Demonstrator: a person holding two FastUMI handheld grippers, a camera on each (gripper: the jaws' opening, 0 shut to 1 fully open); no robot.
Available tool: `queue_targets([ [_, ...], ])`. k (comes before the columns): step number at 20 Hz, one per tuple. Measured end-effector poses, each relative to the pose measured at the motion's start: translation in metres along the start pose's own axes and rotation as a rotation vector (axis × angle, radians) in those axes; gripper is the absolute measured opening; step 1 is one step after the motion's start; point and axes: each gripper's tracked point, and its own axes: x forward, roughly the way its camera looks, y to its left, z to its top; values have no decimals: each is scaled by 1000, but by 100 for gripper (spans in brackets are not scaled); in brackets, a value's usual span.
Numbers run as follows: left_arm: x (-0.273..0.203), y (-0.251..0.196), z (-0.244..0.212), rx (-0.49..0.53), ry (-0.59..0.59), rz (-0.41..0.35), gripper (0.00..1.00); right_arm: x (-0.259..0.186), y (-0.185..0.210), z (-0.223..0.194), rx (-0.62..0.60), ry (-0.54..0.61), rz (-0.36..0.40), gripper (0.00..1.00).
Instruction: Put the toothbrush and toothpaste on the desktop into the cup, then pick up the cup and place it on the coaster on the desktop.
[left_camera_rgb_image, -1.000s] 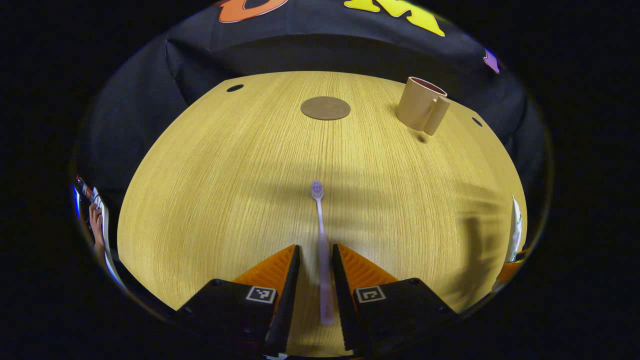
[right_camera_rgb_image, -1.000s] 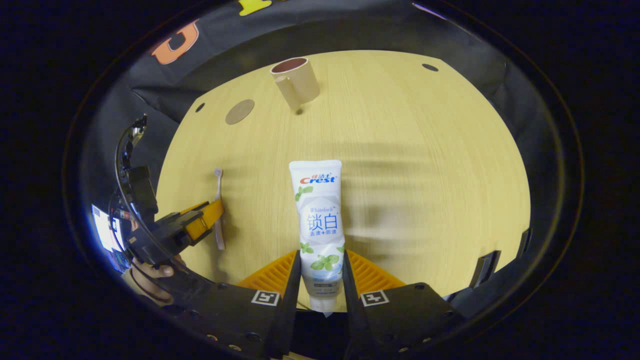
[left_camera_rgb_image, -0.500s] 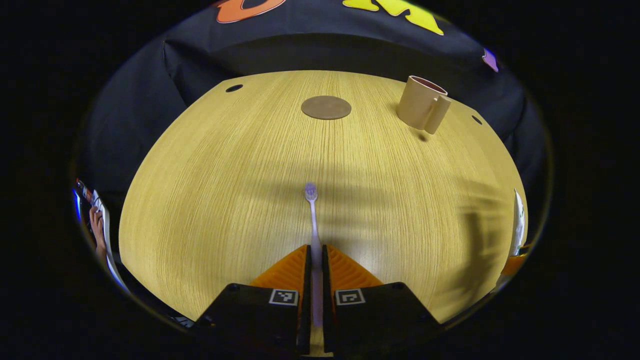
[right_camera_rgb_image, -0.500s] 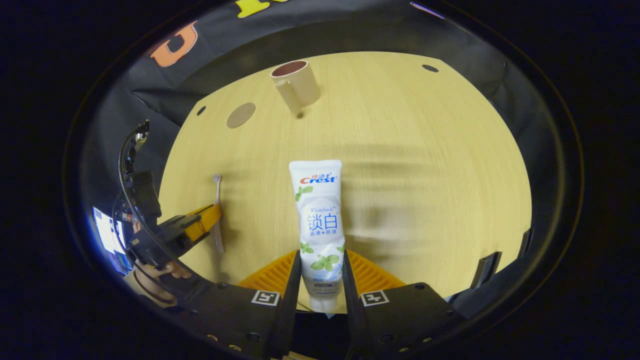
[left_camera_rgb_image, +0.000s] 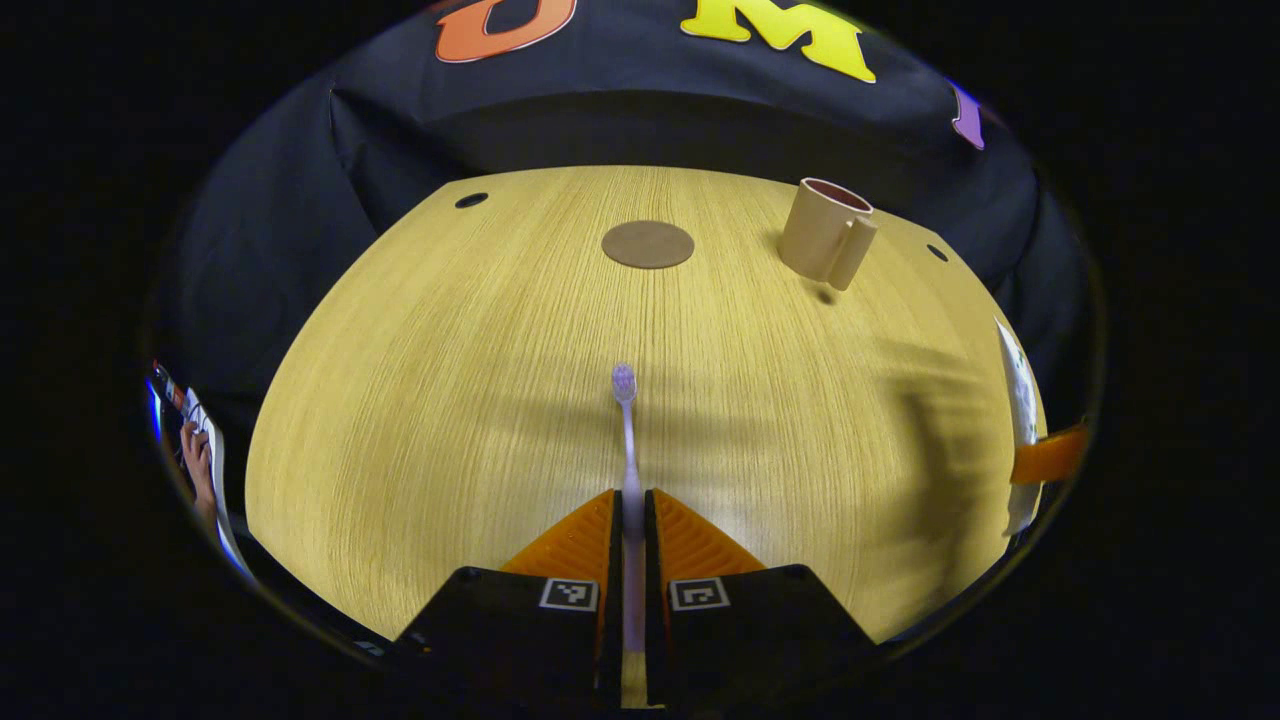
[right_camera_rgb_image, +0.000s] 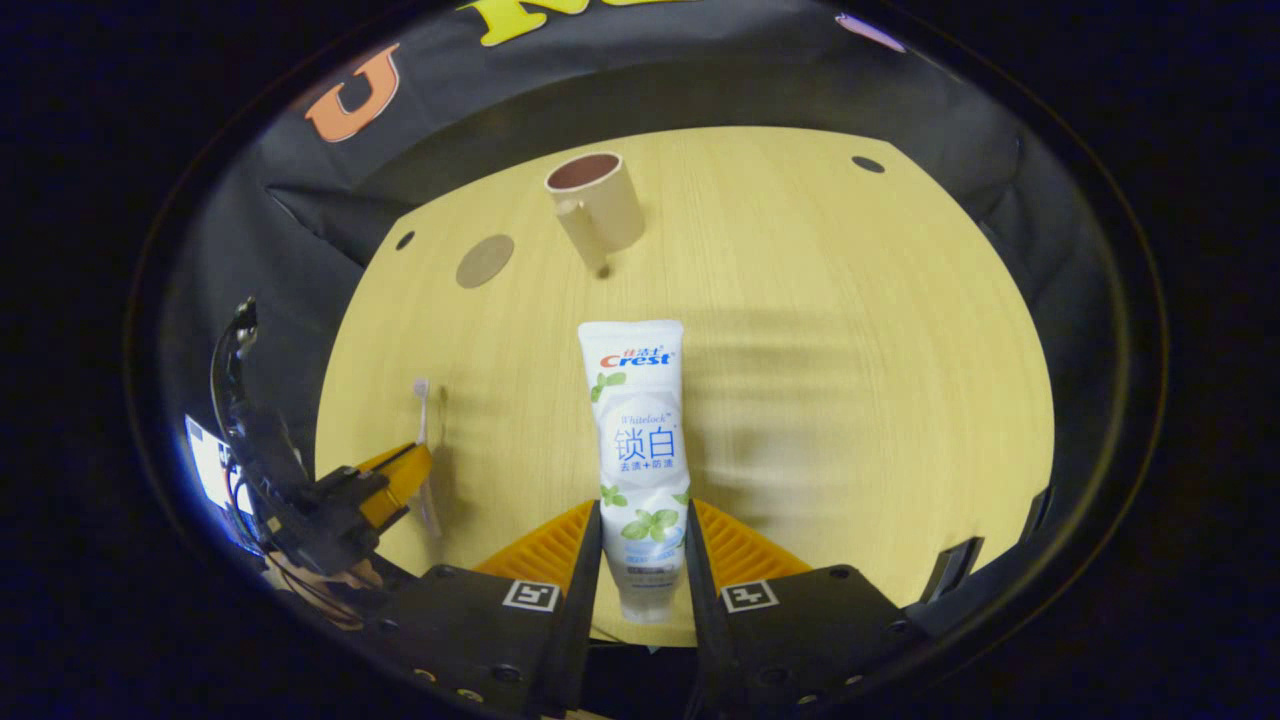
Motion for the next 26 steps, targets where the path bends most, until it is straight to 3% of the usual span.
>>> queue_targets([
  [4, -3, -31, 81, 16, -50, -3, 12, -1, 0, 4, -9, -97, 26, 43],
  [5, -11, -27, 77, 19, -53, 4, 12, 1, -2, 3, 4, -128, 35, 43],
  [6, -46, 3, -1, 15, -58, -1, 12, 2, -1, 4, 20, -159, 44, 43],
  [7, -22, -24, 59, 13, -58, -3, 12, 4, 1, 3, 33, -188, 52, 43],
  [10, -26, -34, 78, 19, -74, 0, 12, 8, 2, 3, 34, -265, 59, 43],
  [19, -58, -45, 117, 81, -257, 16, 12, 19, -5, 10, -104, -567, 66, 42],
  [23, -67, -54, 120, 61, -283, -2, 12, 30, -5, 12, -113, -613, 76, 43],
  [26, -67, -54, 118, 41, -289, -5, 12, 44, -11, 12, -128, -632, 38, 43],
])
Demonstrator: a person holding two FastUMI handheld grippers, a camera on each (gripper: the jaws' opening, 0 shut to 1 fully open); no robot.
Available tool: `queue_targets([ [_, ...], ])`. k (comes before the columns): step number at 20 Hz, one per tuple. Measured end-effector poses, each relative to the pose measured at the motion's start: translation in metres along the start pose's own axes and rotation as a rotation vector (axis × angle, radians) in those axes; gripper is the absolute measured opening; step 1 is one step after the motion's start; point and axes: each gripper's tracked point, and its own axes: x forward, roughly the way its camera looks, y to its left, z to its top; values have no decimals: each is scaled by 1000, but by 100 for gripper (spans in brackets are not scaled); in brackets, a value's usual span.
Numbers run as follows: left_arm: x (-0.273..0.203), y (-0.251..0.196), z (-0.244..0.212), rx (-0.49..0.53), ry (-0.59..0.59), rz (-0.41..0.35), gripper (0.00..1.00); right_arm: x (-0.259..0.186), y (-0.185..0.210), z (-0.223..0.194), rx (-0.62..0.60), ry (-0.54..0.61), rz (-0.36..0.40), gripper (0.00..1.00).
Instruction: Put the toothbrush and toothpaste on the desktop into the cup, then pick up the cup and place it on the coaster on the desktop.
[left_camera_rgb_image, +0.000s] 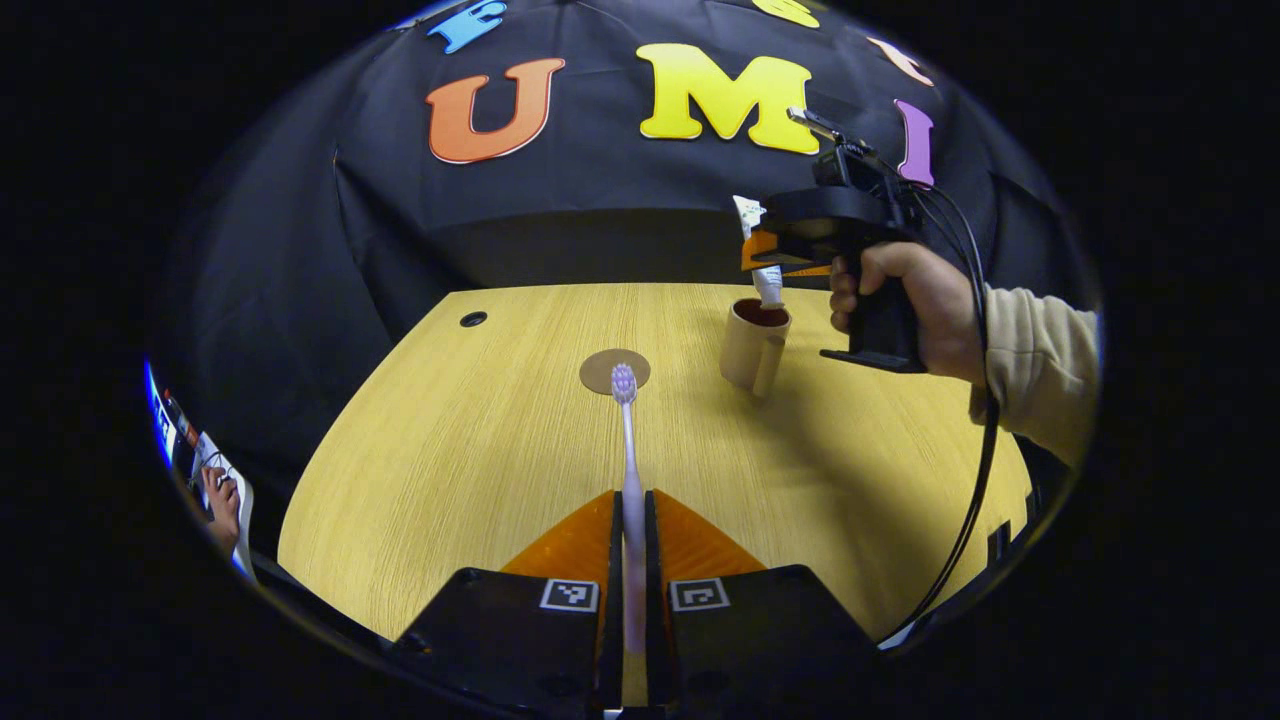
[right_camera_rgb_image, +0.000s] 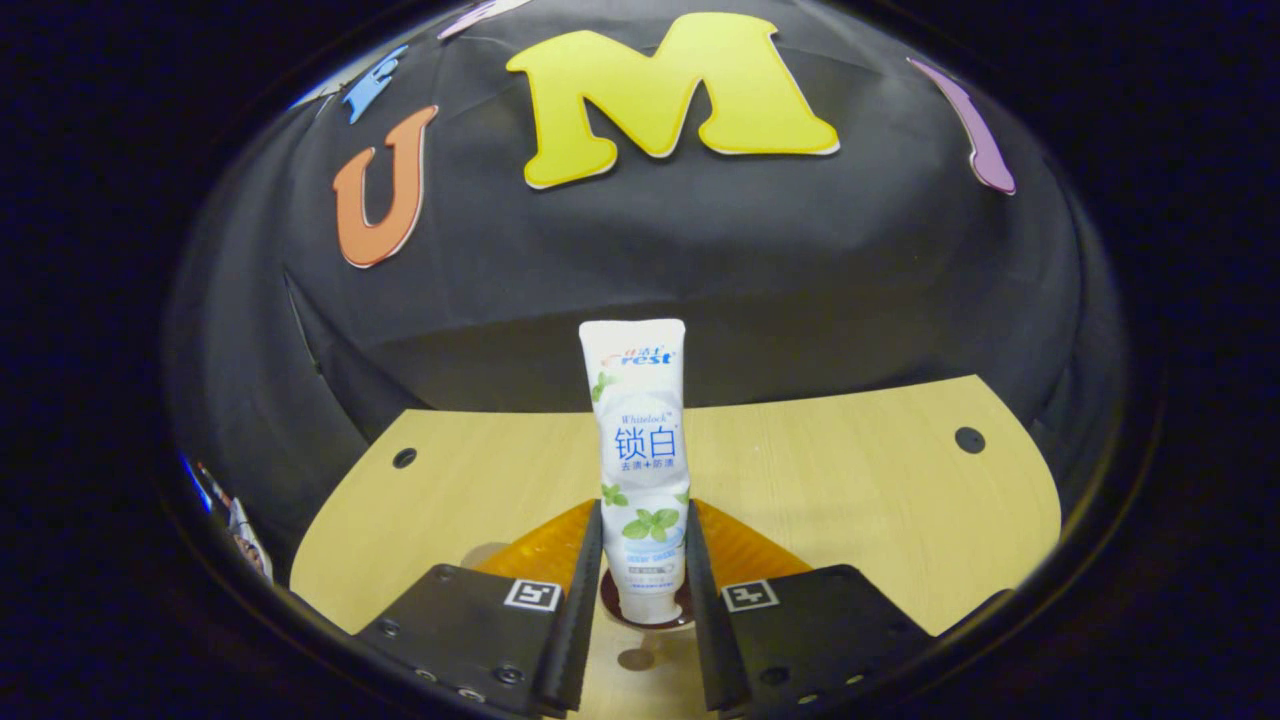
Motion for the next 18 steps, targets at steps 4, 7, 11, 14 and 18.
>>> queue_targets([
  [4, 4, -5, 0, -16, 3, -8, 12, 11, -2, -10, -32, 16, -20, 42],
  [7, 7, -8, 7, -4, -18, -8, 12, 15, -2, -11, -43, 21, -19, 44],
  [11, 7, -12, 6, -19, -25, -11, 12, 14, -5, -16, -33, 20, -22, 49],
  [14, 7, -16, 8, -21, -30, -16, 12, 7, -5, -18, -14, 23, -16, 48],
  [18, 18, -26, 24, -7, -69, -30, 12, -14, -8, -19, -5, 17, 5, 55],
])
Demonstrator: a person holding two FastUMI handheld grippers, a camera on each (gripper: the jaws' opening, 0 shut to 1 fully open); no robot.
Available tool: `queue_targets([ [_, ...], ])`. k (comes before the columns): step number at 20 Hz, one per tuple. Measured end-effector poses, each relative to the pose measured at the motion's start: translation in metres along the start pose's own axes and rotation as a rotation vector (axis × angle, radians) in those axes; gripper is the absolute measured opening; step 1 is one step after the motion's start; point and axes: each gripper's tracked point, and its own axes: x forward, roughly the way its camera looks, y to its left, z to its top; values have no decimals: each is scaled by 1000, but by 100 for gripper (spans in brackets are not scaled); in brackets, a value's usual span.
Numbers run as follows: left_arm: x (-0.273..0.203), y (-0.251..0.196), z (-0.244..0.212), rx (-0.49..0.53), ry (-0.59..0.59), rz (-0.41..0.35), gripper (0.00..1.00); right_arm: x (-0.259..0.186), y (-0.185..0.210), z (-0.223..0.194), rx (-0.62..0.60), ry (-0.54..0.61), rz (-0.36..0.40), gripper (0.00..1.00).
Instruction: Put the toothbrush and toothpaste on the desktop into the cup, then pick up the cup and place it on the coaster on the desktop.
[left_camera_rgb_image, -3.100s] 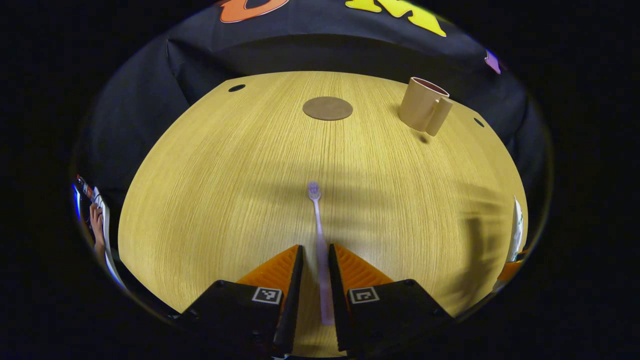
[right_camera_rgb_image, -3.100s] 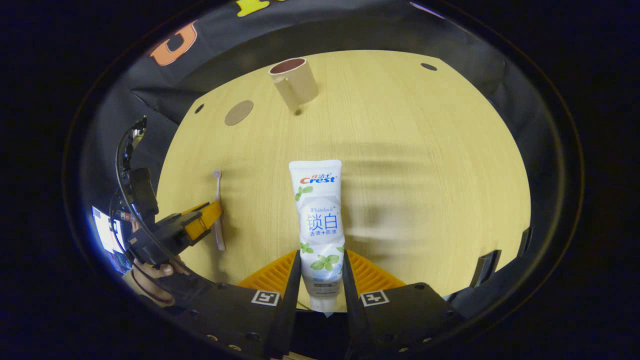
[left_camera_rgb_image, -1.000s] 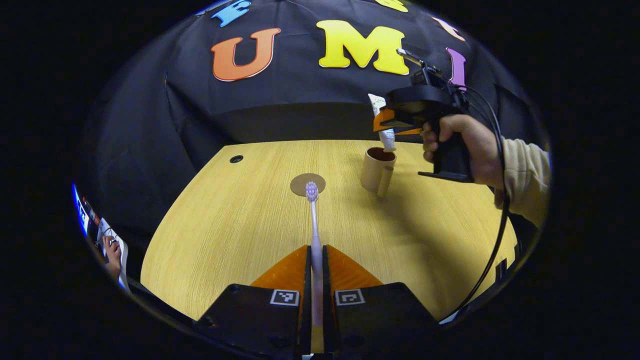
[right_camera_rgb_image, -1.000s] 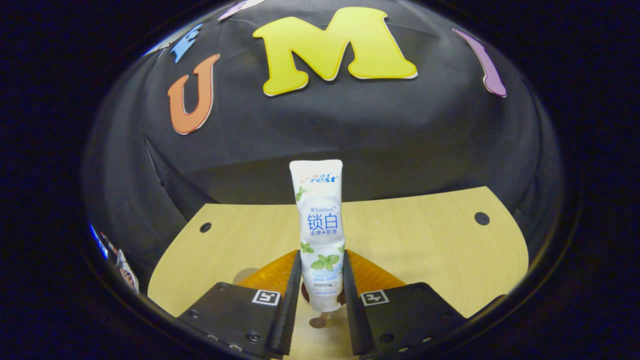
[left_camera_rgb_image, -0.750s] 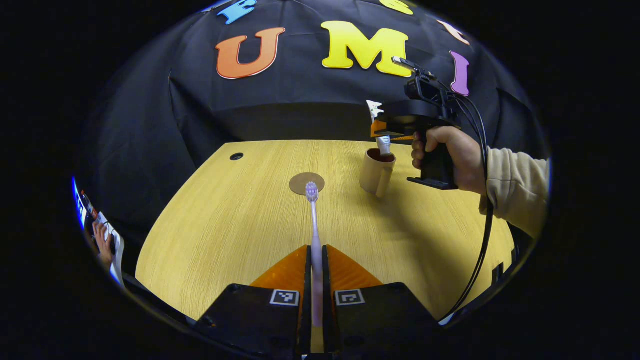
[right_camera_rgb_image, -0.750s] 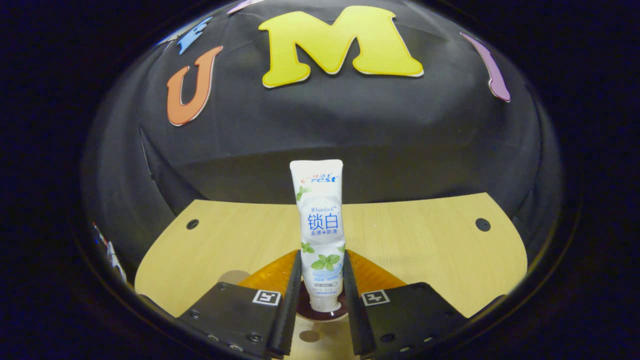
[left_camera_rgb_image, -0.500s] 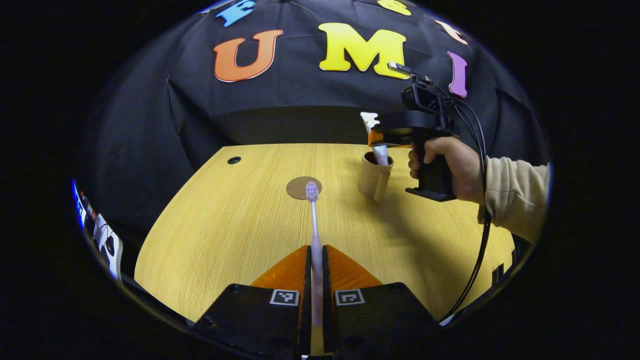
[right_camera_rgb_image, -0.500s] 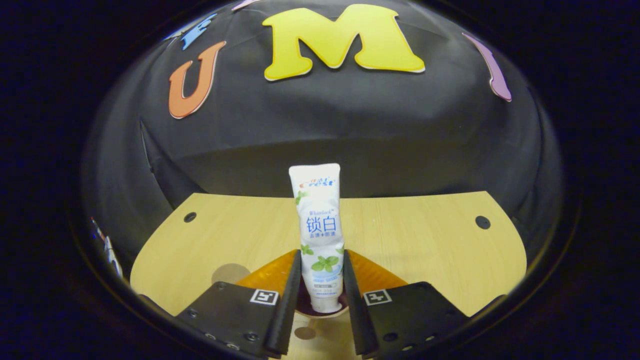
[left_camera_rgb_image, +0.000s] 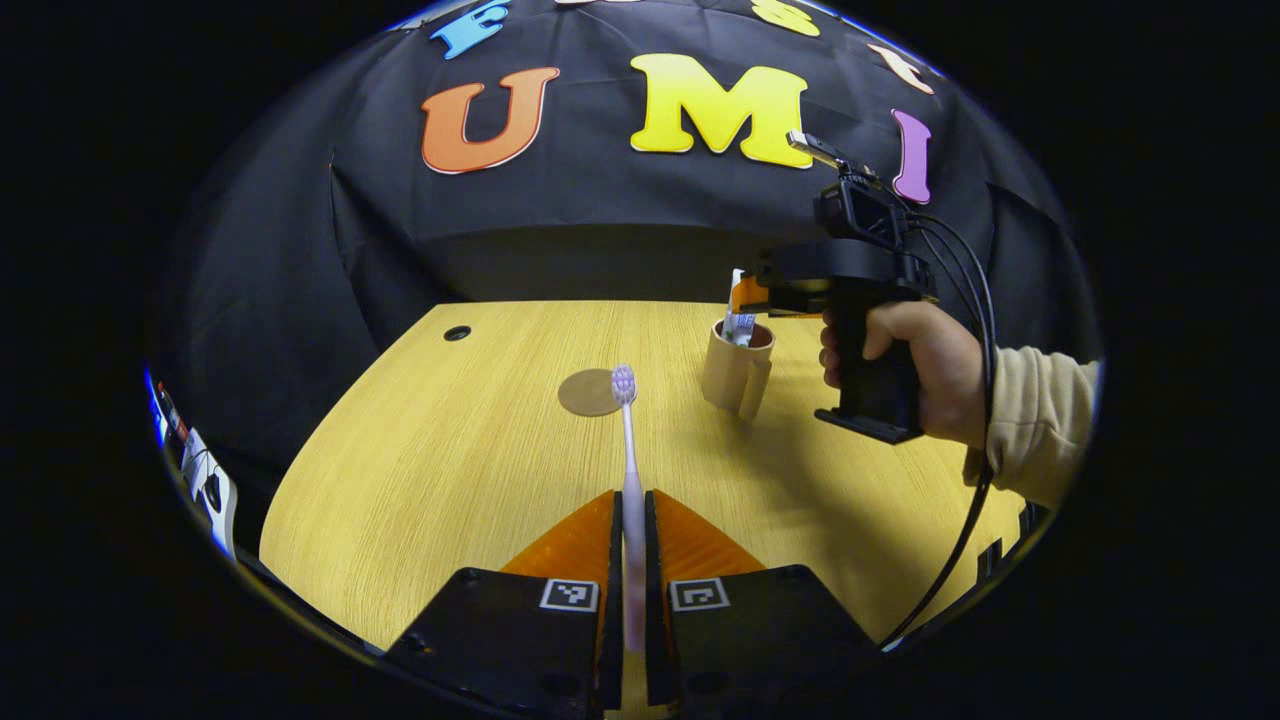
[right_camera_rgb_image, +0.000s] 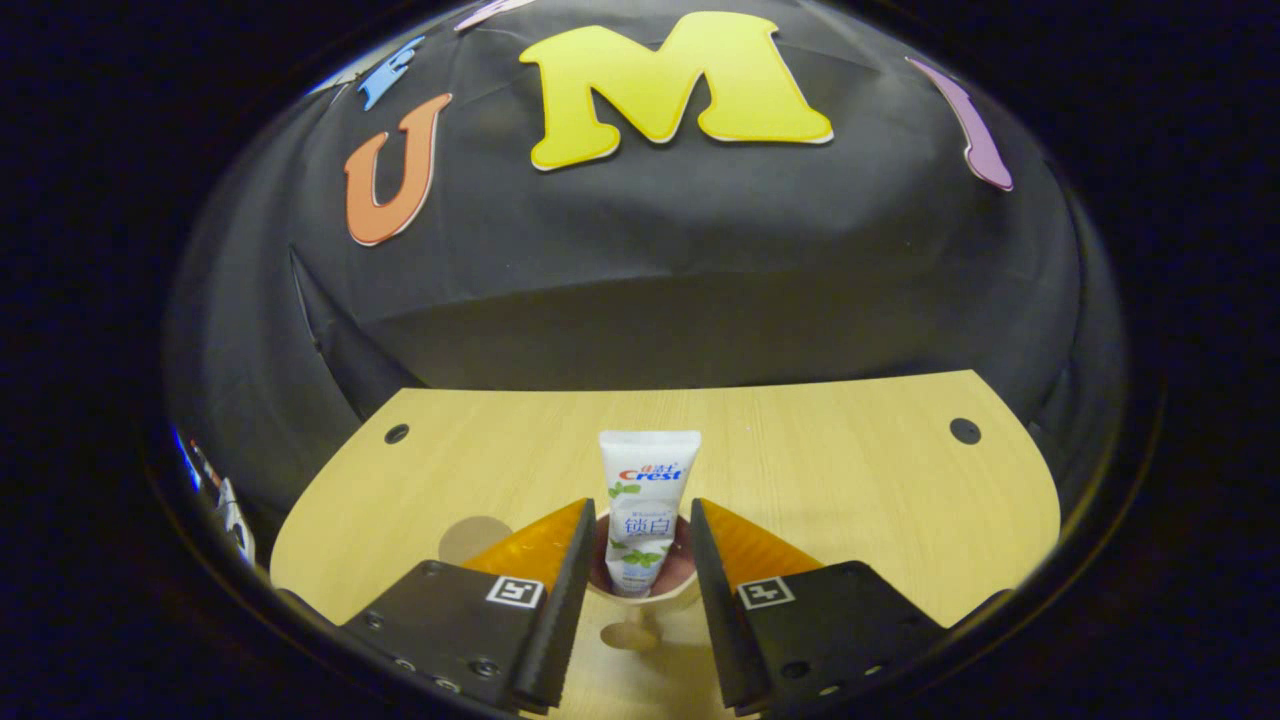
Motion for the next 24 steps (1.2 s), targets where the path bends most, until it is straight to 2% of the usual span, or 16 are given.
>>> queue_targets([
  [2, 8, -9, 16, 7, -36, -11, 12, -14, -2, 3, 6, -7, 25, 64],
  [3, 14, -14, 27, 15, -58, -16, 12, -22, -6, 7, 8, -17, 27, 77],
  [5, 27, -21, 50, 26, -114, -25, 12, -38, -15, 16, 8, -42, 35, 87],
  [8, 45, -33, 80, 30, -188, -40, 12, -65, -39, 30, -22, -111, 6, 97],
  [13, 80, -60, 136, 62, -350, -51, 12, -89, -93, 25, -89, -224, -66, 97],
  [16, 103, -81, 160, 32, -414, -83, 12, -91, -114, -1, -97, -241, -60, 97],
  [20, 128, -88, 184, 41, -475, -73, 12, -92, -137, -29, -93, -281, -63, 97],
  [24, 144, -99, 205, 51, -556, -86, 12, -87, -144, -52, -56, -260, -45, 97],
])
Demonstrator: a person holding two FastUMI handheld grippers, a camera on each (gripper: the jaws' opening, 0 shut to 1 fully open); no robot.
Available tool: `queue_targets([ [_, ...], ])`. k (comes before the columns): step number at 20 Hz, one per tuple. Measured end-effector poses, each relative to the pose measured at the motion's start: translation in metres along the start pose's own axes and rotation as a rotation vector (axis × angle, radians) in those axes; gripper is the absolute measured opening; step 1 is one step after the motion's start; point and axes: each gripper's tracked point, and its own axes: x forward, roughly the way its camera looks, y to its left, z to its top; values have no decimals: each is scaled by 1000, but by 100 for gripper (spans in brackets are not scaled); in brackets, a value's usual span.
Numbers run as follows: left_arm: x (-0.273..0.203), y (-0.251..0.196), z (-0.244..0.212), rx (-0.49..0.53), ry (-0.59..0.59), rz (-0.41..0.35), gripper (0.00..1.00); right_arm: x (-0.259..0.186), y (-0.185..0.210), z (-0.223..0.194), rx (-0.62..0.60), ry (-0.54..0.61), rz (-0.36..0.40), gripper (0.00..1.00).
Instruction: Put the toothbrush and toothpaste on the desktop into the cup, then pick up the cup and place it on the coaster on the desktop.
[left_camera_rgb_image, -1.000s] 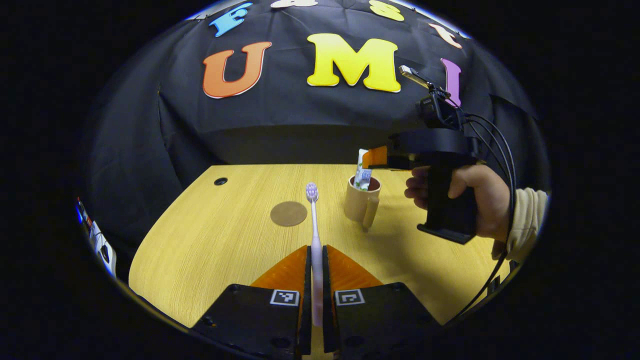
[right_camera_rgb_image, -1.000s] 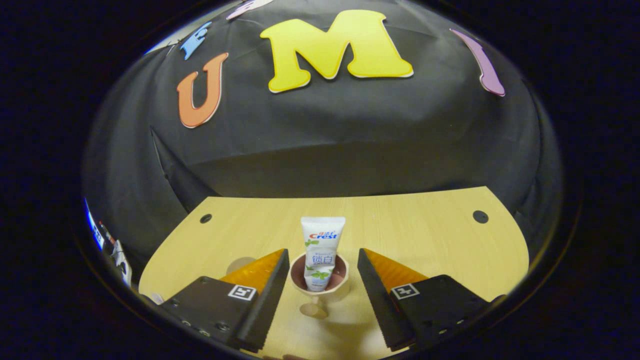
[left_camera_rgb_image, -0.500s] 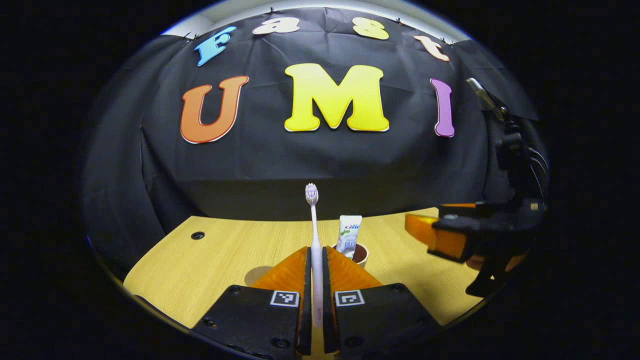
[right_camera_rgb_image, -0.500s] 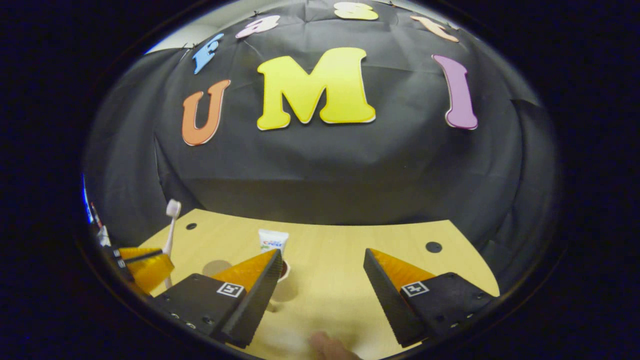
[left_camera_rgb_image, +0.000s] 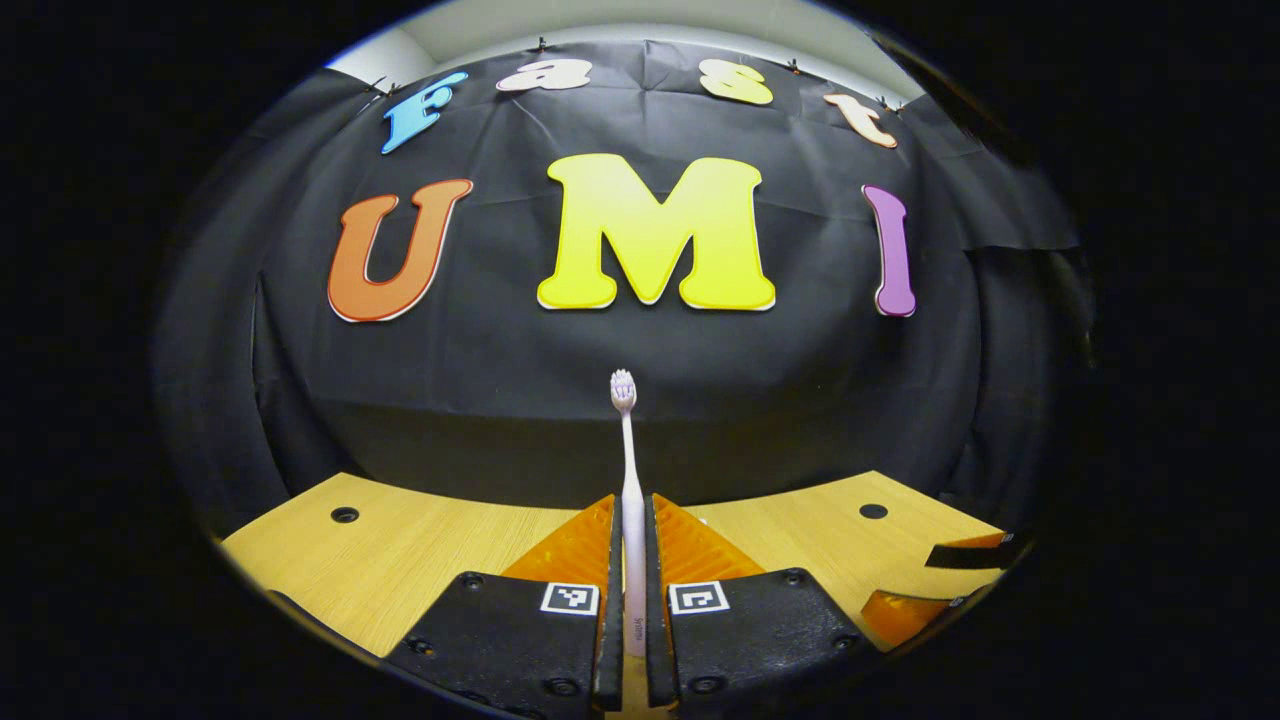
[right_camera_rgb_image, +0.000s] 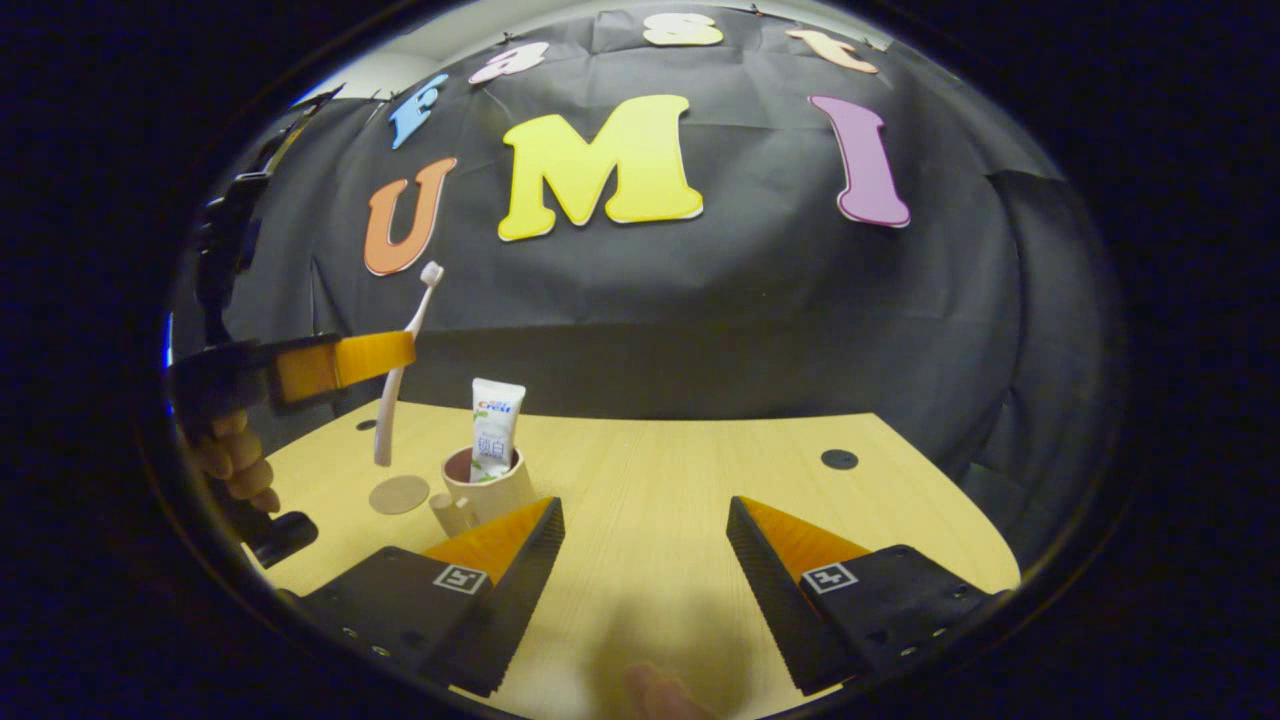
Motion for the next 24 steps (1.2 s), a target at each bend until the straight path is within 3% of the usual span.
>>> queue_targets([
  [9, 44, -6, -21, 1, -56, -5, 12, 11, 7, -21, 48, 53, 39, 97],
  [21, 41, -10, -41, 15, -13, -21, 15, 15, 8, -32, 71, 84, 35, 98],
  [24, 33, -14, -39, 5, -5, -37, 24, 10, 9, -28, 70, 82, 28, 97],
])
